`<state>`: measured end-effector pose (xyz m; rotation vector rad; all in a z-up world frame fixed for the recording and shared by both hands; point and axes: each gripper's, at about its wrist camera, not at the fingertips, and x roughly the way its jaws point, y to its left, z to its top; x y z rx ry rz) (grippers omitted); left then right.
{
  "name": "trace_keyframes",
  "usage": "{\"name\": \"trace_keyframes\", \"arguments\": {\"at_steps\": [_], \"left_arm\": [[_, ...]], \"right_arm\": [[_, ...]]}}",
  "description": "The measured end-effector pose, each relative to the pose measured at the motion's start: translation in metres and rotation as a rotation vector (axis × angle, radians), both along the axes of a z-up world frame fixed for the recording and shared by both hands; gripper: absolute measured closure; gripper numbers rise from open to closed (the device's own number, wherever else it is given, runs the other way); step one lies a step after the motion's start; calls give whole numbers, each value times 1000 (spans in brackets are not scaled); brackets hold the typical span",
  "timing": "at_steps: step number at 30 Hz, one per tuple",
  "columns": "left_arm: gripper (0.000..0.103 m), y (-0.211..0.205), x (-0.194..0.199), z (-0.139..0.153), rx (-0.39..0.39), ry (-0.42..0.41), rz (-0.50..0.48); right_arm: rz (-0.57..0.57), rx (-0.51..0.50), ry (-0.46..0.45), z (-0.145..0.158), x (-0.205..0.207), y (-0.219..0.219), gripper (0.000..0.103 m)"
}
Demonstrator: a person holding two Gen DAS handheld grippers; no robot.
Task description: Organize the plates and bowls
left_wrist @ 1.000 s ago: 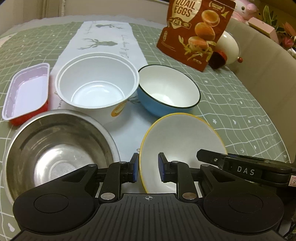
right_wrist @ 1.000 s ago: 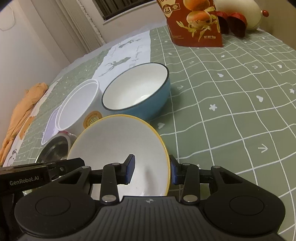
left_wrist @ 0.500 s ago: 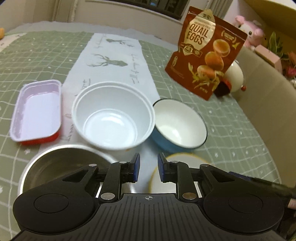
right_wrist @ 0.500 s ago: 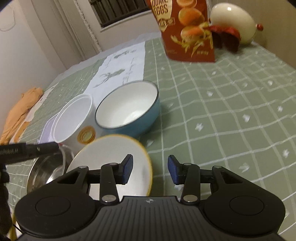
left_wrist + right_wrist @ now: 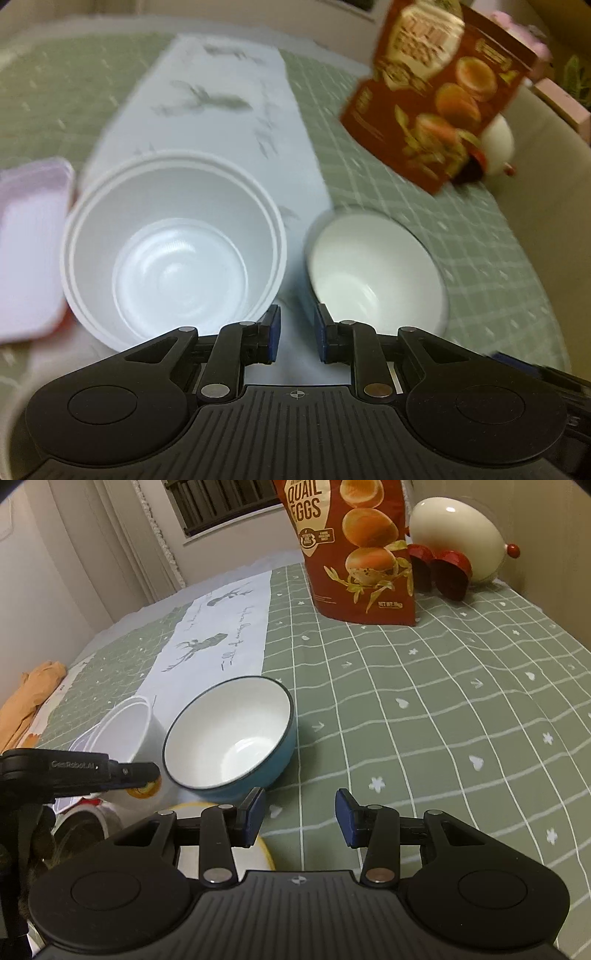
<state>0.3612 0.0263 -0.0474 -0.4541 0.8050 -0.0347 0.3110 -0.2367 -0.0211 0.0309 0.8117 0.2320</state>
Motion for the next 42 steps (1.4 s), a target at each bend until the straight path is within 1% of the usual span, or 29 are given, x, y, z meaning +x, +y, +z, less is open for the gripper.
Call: {"name": "trace_keyframes", "arguments": {"at_steps": [1, 2, 5, 6, 9, 12, 14, 16, 17, 20, 24, 26, 29, 32, 36, 38, 42], "left_arm": [[82, 5, 4, 2, 8, -15, 20], [82, 8, 7, 2, -8, -27, 26], [81, 12, 23, 1, -83, -36, -15], [81, 11, 30, -1, -87, -24, -34], [81, -1, 49, -8, -37, 16, -80], [80, -9, 63, -15, -25, 36, -123], [79, -16, 68, -15, 15, 40, -147], [73, -22, 77, -14, 46, 48, -178], [68, -24, 80, -14, 54, 51, -197], [67, -34, 90, -18, 96, 66, -241], [66, -45, 105, -28, 134, 111, -263], [66, -46, 108, -33, 142, 132, -272], [66, -43, 108, -35, 109, 149, -274], [66, -39, 106, -32, 65, 171, -269], [66, -38, 100, -18, 51, 152, -273], [66, -38, 97, -8, 53, 139, -269], [65, -38, 84, 16, 60, 104, -262]], "right_arm": [[-1, 4, 3, 0, 5, 1, 58], [-2, 11, 6, 1, 11, 2, 55], [5, 38, 27, 0, 31, 7, 54], [9, 47, 38, -2, 38, 10, 54], [23, 72, 85, -10, 60, 17, 54], [7, 82, 142, -25, 84, 19, 54], [6, 101, 194, -37, 99, 18, 55], [4, 138, 254, -49, 113, 15, 61], [3, 157, 282, -55, 119, 14, 64], [2, 205, 321, -65, 131, 12, 64], [28, 228, 325, -69, 136, 18, 63], [23, 218, 319, -69, 137, 20, 63], [43, 224, 315, -68, 136, 19, 64], [31, 249, 327, -66, 133, 16, 64], [4, 235, 317, -56, 123, 18, 63], [8, 251, 305, -49, 119, 18, 63], [19, 284, 262, -23, 106, 16, 63]]}}
